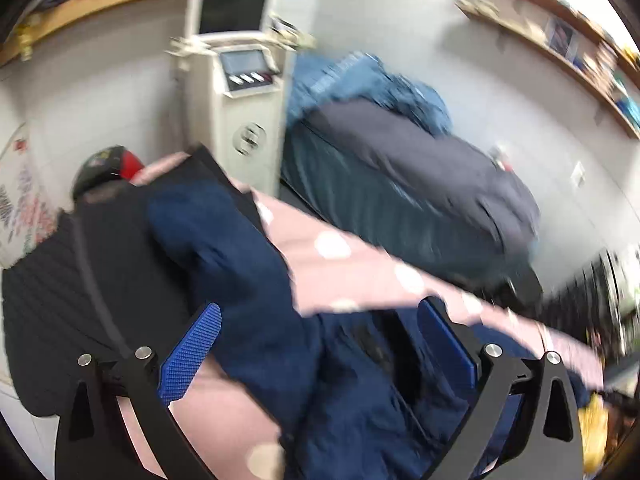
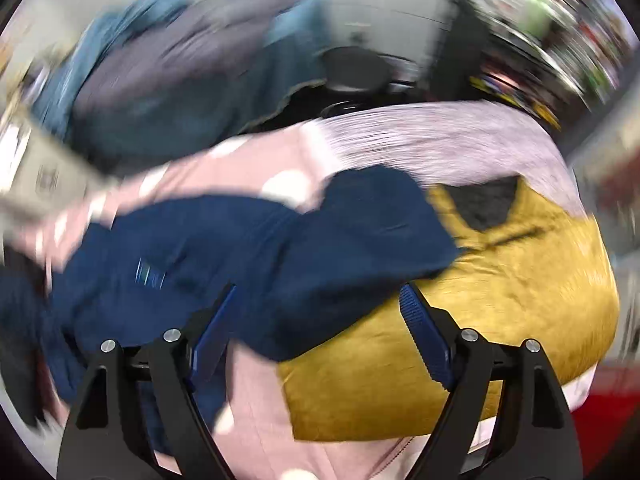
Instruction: Fold large clothes
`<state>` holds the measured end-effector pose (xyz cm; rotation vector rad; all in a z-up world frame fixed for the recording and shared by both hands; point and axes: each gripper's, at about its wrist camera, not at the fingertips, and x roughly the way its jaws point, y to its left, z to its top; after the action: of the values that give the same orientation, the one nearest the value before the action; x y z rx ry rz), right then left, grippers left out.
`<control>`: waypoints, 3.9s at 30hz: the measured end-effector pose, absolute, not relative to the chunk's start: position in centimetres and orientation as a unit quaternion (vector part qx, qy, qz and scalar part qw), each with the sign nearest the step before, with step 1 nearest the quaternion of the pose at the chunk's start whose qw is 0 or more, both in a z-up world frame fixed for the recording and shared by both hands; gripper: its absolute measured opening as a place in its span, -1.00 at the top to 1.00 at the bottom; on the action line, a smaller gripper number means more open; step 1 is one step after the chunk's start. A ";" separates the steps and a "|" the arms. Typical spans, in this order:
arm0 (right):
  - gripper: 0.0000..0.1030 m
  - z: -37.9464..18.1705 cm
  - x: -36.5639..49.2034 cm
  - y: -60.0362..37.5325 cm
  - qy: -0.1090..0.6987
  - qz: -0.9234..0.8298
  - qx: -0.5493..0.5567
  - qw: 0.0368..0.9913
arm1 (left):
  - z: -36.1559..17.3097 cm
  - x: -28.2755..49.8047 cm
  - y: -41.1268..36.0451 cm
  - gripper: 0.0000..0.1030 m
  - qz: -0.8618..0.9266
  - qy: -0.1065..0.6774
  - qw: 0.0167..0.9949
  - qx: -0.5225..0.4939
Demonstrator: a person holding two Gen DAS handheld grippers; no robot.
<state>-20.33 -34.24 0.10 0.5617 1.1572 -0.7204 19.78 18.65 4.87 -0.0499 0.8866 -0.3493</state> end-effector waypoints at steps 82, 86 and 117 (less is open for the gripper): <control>0.53 -11.8 0.2 -8.4 0.620 -0.122 0.045 0.773 | -9.9 5.9 18.7 0.62 -0.152 0.597 0.787 0.040; 0.90 -5.6 -5.6 -12.3 0.587 -0.109 0.073 0.799 | -9.0 6.1 19.1 0.62 -0.176 0.592 0.784 0.062; -0.56 -13.8 -38.2 -15.7 0.801 -0.137 0.084 0.576 | -17.0 -9.5 25.5 0.10 -0.343 0.653 0.618 0.274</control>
<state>-38.22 -15.69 -13.80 0.1962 1.8758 -0.3197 -9.53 25.54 -17.02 0.6303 1.5021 -0.7898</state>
